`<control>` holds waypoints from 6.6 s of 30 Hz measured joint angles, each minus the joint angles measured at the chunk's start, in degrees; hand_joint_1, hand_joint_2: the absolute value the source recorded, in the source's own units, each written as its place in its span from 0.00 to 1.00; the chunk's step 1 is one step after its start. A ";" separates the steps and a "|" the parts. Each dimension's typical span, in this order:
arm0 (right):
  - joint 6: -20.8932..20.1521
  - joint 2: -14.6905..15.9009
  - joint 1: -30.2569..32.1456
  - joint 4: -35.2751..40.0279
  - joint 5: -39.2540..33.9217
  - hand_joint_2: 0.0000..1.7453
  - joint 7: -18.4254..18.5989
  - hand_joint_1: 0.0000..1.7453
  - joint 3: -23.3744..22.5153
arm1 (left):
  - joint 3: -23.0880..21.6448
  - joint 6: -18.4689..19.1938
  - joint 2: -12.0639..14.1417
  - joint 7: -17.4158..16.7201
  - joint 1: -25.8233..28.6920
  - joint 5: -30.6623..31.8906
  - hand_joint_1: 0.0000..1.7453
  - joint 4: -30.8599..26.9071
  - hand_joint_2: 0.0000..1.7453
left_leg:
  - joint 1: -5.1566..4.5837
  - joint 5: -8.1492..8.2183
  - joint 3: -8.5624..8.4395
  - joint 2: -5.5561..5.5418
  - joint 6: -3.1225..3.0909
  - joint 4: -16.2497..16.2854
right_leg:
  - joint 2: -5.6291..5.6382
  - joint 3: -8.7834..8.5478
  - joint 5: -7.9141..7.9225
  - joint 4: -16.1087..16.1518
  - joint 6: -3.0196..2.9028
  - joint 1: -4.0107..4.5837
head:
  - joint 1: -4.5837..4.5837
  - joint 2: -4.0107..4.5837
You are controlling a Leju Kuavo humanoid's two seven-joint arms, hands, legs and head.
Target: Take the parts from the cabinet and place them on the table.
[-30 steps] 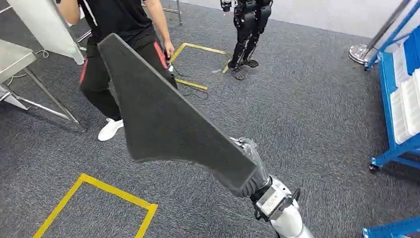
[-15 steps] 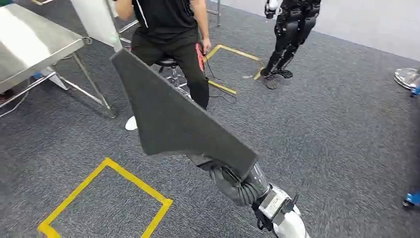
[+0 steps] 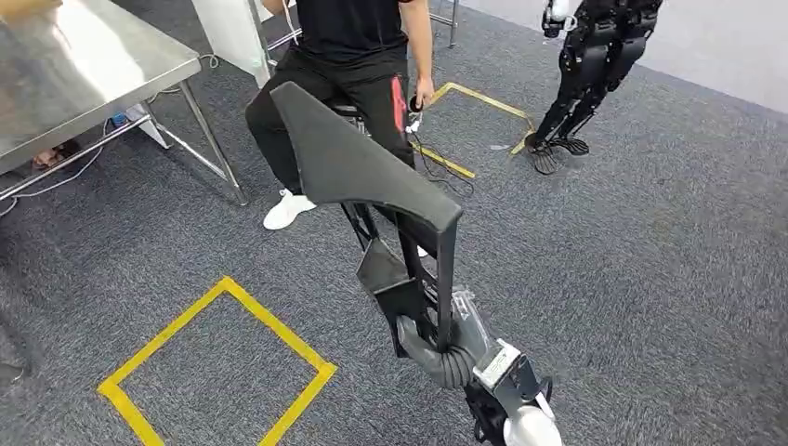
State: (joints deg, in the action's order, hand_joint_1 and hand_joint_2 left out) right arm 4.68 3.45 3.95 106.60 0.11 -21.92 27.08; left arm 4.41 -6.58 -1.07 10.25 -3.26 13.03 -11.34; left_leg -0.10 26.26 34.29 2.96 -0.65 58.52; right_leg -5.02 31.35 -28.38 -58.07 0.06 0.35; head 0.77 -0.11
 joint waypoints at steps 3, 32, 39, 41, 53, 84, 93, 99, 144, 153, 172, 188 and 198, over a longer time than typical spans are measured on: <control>-1.42 -0.24 0.47 0.22 0.48 1.00 1.72 1.00 -0.02 | -0.07 -1.46 0.30 0.09 -0.56 -0.50 0.00 -0.22 1.00 | -0.44 -0.05 0.31 -1.51 -0.74 -0.14 | -1.06 -0.37 0.03 0.28 0.59 -0.34 | -0.07 0.00; -1.90 -0.79 -3.93 1.44 4.92 1.00 -4.83 1.00 -3.08 | -0.57 0.57 3.12 4.74 -1.16 1.38 0.00 -0.33 1.00 | -0.24 -0.23 0.19 0.14 -0.23 0.00 | -0.88 -0.67 -0.36 0.16 0.44 -0.18 | -0.26 0.00; -1.92 0.96 -4.89 2.58 4.72 1.00 -4.68 1.00 -2.06 | -0.63 0.22 1.05 4.35 -2.64 1.36 0.00 -0.92 1.00 | 0.35 -1.20 -0.23 -4.19 -1.93 -1.06 | 4.68 6.98 -7.61 -16.29 0.99 -0.70 | -0.11 0.00; -1.92 1.33 -4.91 2.58 4.70 1.00 -4.68 1.00 -1.92 | -0.63 0.24 0.85 4.35 -2.59 1.36 0.00 -0.92 1.00 | 0.35 -1.20 -0.31 -5.63 -1.92 -1.03 | 4.75 8.12 -6.94 -17.51 1.97 -0.88 | -0.13 0.00; -1.51 2.45 -6.14 2.58 2.49 1.00 -4.68 1.00 -1.40 | -0.70 0.33 0.57 4.35 -2.34 1.38 0.00 -0.98 1.00 | 0.67 5.09 5.34 -3.89 1.15 9.75 | 4.48 0.33 0.93 0.29 0.18 -1.75 | -0.57 0.00; -0.68 3.61 -4.87 3.08 2.45 1.00 -4.90 1.00 -2.03 | -0.90 1.99 1.29 4.46 -1.60 1.53 0.00 -0.96 1.00 | 0.54 5.73 6.29 -3.63 1.21 11.80 | 5.46 -0.45 0.84 0.88 -0.04 -1.42 | -0.52 0.00; -0.28 3.32 -4.60 3.08 2.40 1.00 -4.33 1.00 -2.25 | -0.90 4.90 1.81 5.01 -1.35 0.94 0.00 -0.87 1.00 | 0.91 -1.36 0.28 -2.55 0.82 -0.69 | 4.24 -0.50 -0.07 0.43 0.33 -0.15 | -0.39 0.00; -0.02 2.93 -4.48 3.08 2.82 1.00 -3.80 1.00 -2.73 | -0.83 5.44 1.92 4.98 -0.99 0.72 0.00 -0.81 1.00 | -0.28 -1.14 0.45 -2.89 -0.12 -0.45 | 3.98 -0.72 0.26 1.08 1.01 -0.71 | -0.42 0.00; 1.33 0.77 -3.14 4.37 4.04 1.00 -2.67 1.00 -5.18 | -0.22 5.57 2.45 5.18 -0.03 0.81 0.00 -0.55 1.00 | 0.23 -0.46 -1.34 -3.40 -2.75 -1.44 | 5.00 3.93 -7.26 -13.29 0.52 -0.31 | -0.11 0.00; 1.29 0.74 -2.78 4.22 4.00 1.00 -2.54 1.00 -5.29 | -0.09 5.57 2.32 5.22 0.06 0.81 0.00 -0.39 1.00 | 0.33 2.70 -3.70 -4.17 -0.10 -1.12 | 4.76 2.84 2.19 -0.51 2.21 -1.60 | -0.11 0.00; 1.29 -0.26 -3.31 4.59 4.57 1.00 -1.64 1.00 -5.68 | -0.07 5.75 2.34 5.40 0.18 1.70 0.00 -0.37 1.00 | -0.15 0.11 -1.33 -3.39 -2.57 -0.59 | 5.12 -2.27 -3.02 -2.99 2.08 -0.68 | 0.02 0.02; 1.29 -0.57 -3.70 4.79 5.03 1.00 -1.44 1.00 -6.21 | -0.09 5.64 1.62 5.35 -0.33 1.86 0.00 -0.35 1.00 | 0.03 4.66 -2.07 -3.67 -0.15 5.53 | 4.90 1.48 2.23 0.52 0.11 -1.91 | -0.20 0.00; 1.31 -0.70 -3.54 4.83 5.46 1.00 -1.44 1.00 -6.51 | -0.07 5.73 1.64 5.31 -0.22 1.86 0.00 -0.35 1.00 | 1.26 2.21 1.75 -2.74 0.89 1.05 | 5.18 -2.07 -1.49 0.67 1.89 -1.93 | -0.48 0.00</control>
State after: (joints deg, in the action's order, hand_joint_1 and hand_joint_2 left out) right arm 5.99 2.76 0.41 111.43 5.57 -23.37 20.57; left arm 4.35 -0.85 0.57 15.56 -3.47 14.88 -11.69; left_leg 1.16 28.46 36.04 0.22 0.24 59.57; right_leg 0.16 29.28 -29.87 -57.41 1.96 -1.58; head 0.29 -0.11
